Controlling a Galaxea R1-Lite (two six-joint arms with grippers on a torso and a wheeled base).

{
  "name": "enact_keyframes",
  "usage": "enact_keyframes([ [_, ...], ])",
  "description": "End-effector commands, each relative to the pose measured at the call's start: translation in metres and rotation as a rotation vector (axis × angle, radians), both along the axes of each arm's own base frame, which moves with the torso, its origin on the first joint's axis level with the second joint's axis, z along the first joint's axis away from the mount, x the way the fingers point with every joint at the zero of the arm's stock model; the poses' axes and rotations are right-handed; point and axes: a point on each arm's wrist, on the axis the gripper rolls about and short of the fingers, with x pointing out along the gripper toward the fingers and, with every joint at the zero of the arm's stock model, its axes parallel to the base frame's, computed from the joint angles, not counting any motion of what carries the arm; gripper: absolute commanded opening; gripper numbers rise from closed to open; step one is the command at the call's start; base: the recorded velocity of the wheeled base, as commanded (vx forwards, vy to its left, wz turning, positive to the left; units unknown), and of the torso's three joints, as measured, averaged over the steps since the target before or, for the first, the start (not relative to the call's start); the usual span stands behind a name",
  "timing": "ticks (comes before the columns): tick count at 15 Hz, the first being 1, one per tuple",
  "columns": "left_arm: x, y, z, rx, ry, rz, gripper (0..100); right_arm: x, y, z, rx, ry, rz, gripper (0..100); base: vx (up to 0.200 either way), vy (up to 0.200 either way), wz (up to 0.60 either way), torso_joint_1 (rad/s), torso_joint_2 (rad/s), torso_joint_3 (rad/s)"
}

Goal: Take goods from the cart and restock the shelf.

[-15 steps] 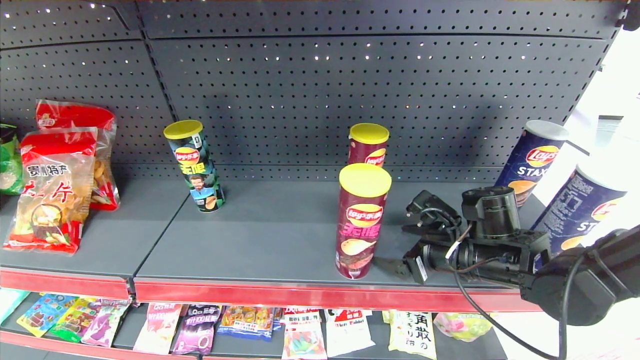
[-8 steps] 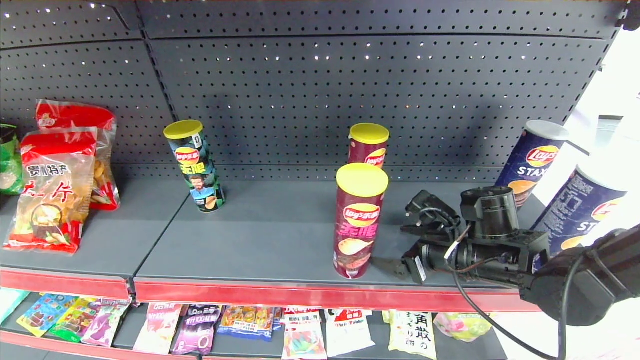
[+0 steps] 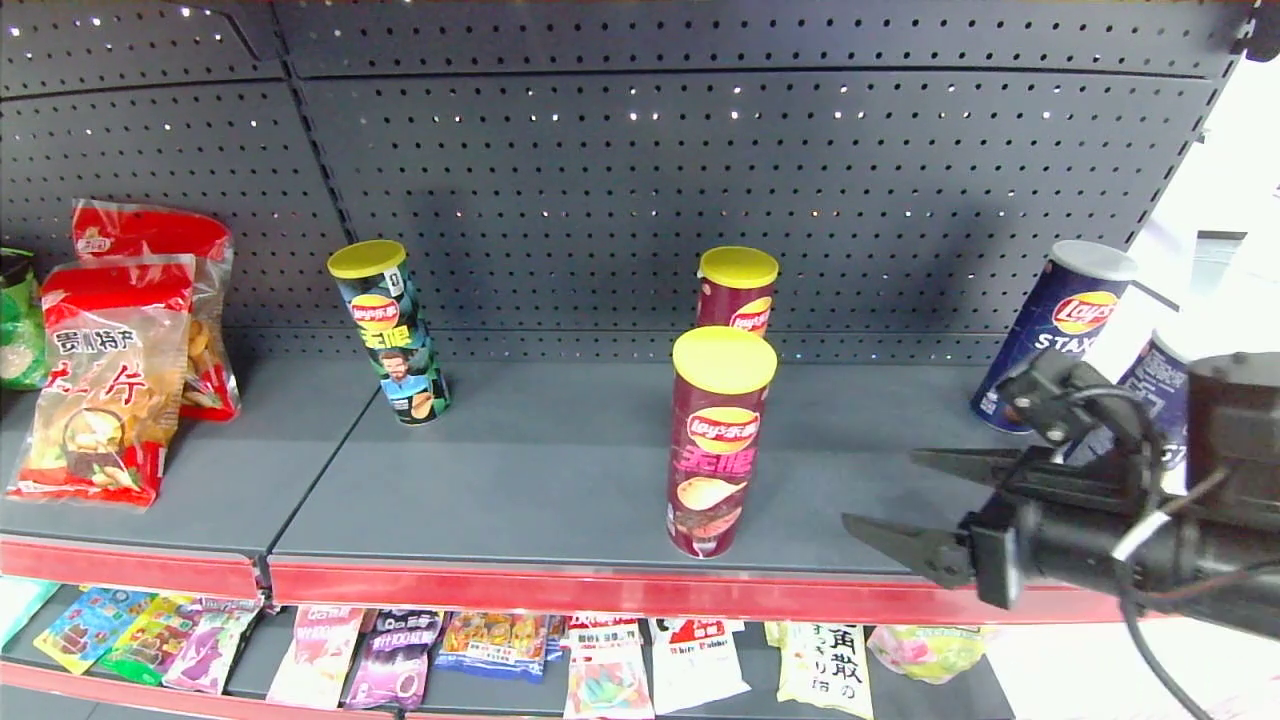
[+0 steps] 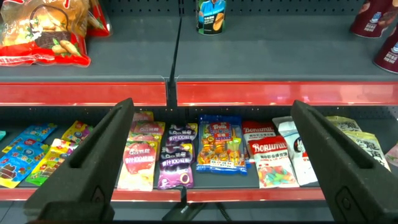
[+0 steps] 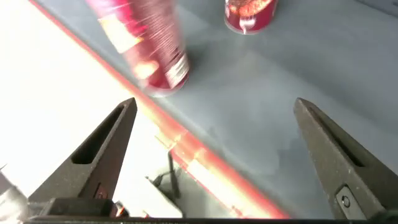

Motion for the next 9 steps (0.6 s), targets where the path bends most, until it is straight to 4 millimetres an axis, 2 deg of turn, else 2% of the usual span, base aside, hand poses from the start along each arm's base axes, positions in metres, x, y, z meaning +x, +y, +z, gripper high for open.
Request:
enact_keyframes([
  [1, 0.000, 0.000, 0.000, 0.000, 0.002, 0.000, 100, -0.079, -0.040, 0.029, 0.038, -0.090, -0.023, 100, 0.000, 0.000, 0.00, 0.000, 0.00, 0.000],
  [2, 0.000, 0.000, 0.000, 0.000, 0.000, 0.000, 100, -0.103, -0.058, 0.029, 0.011, -0.102, -0.087, 100, 0.000, 0.000, 0.00, 0.000, 0.00, 0.000],
  [3, 0.000, 0.000, 0.000, 0.000, 0.002, 0.000, 100, -0.129, -0.075, 0.027, -0.024, -0.159, -0.225, 100, 0.000, 0.000, 0.00, 0.000, 0.00, 0.000],
  [5, 0.000, 0.000, 0.000, 0.000, 0.000, 0.000, 100, -0.152, -0.089, 0.021, -0.053, -0.233, -0.523, 100, 0.000, 0.000, 0.00, 0.000, 0.00, 0.000],
  [6, 0.000, 0.000, 0.000, 0.000, 0.002, 0.000, 100, -0.173, -0.094, 0.010, -0.059, -0.290, -0.673, 100, 0.000, 0.000, 0.00, 0.000, 0.00, 0.000],
  [9, 0.000, 0.000, 0.000, 0.000, 0.000, 0.000, 100, -0.196, -0.094, -0.005, -0.022, -0.317, -0.713, 100, 0.000, 0.000, 0.00, 0.000, 0.00, 0.000],
])
